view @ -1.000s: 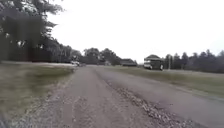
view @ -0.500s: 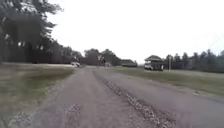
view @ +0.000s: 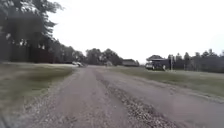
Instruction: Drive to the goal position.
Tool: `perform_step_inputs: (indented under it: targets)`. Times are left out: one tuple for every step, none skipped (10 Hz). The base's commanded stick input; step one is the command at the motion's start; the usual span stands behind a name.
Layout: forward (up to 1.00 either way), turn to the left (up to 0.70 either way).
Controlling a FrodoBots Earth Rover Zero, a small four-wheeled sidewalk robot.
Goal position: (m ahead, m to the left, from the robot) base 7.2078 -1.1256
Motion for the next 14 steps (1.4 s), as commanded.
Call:
perform_step_inputs:
  targets:
    - [0.70,0.00]
    - [0.70,0.00]
    - [0.70,0.00]
    - [0.70,0.00]
    - [0.70,0.00]
    - [0.70,0.00]
    - [0.70,0.00]
    - [0.70,0.00]
    - [0.70,0.00]
    - [0.70,0.00]
    - [0.70,0.00]
    - [0.70,0.00]
    - [0.70,0.00]
    - [0.70,0.00]
